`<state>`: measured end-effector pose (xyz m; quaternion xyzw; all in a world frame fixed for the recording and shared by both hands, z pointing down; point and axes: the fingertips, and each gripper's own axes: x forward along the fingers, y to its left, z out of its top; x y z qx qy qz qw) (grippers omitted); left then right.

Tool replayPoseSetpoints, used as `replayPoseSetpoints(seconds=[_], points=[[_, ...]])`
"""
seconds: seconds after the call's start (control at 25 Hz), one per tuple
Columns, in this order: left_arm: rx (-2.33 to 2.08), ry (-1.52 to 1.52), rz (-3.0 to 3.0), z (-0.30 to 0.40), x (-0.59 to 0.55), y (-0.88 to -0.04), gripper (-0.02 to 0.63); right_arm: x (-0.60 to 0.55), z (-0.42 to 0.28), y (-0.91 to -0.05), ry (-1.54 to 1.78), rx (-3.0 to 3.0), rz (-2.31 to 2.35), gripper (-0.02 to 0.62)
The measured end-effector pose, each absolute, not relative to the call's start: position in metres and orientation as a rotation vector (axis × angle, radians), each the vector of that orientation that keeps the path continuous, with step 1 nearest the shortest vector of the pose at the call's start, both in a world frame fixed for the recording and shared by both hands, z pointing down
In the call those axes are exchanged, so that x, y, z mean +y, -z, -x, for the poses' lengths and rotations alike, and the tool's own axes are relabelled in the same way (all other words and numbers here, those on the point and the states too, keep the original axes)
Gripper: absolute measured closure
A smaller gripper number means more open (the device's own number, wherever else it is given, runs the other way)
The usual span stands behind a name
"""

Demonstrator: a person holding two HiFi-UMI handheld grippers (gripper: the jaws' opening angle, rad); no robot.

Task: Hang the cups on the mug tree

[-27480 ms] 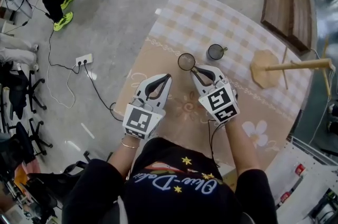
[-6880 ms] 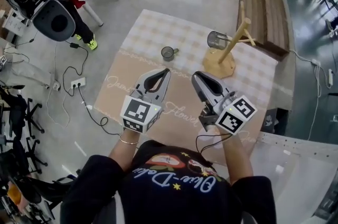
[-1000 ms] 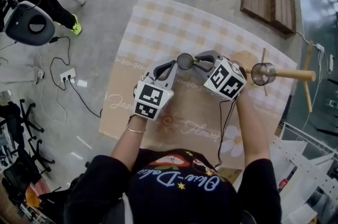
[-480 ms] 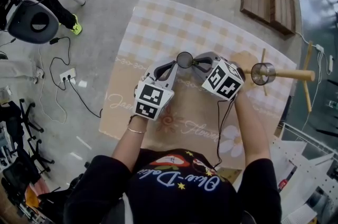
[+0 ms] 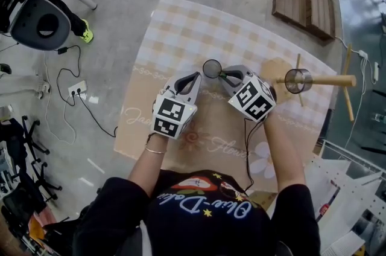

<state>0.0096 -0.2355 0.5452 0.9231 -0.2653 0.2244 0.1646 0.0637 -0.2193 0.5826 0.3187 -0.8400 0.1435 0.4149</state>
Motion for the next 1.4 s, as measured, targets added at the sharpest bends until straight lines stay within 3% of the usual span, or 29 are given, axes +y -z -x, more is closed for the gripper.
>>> replayPoseSetpoints(seconds=[1.4], points=[[-0.490, -0.630, -2.842, -0.008, -0.197, -0.511, 0.603, -0.167, -0.044, -0.499, -0.562, -2.193, -1.252, 0.549]])
